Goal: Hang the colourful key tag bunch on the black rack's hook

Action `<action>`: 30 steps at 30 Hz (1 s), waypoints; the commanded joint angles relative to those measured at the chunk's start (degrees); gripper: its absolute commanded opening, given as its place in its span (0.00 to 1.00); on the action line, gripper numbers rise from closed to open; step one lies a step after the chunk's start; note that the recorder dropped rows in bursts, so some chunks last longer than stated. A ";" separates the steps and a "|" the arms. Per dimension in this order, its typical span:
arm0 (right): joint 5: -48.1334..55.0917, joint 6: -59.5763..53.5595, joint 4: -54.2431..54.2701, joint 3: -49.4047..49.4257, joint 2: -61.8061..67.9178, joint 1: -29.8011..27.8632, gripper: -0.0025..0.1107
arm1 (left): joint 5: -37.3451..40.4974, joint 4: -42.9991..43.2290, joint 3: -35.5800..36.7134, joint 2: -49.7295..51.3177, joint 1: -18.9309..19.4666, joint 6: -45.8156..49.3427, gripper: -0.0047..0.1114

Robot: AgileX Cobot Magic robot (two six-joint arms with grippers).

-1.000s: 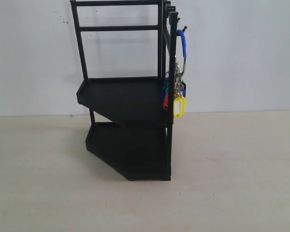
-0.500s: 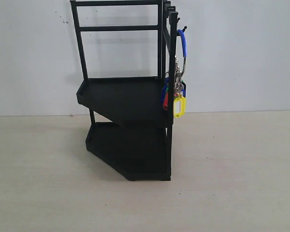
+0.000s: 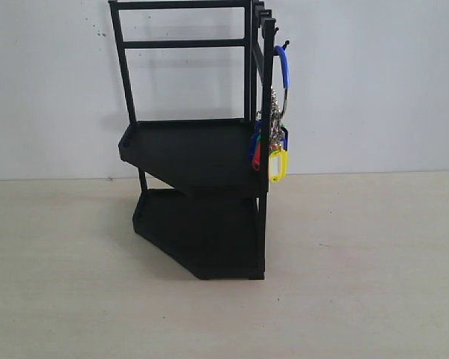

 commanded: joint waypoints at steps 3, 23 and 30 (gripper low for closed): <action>1.06 21.97 -20.32 1.35 -0.39 -0.01 0.02 | -0.87 -0.52 -0.08 -0.12 0.21 -0.60 0.08; 3.02 41.53 -40.92 6.07 -0.39 -0.01 0.02 | -0.87 -0.52 -0.08 -0.12 0.21 -0.60 0.08; 3.31 43.50 -42.76 6.07 -0.39 -0.01 0.02 | -0.87 -0.52 -0.08 -0.12 0.21 -0.60 0.08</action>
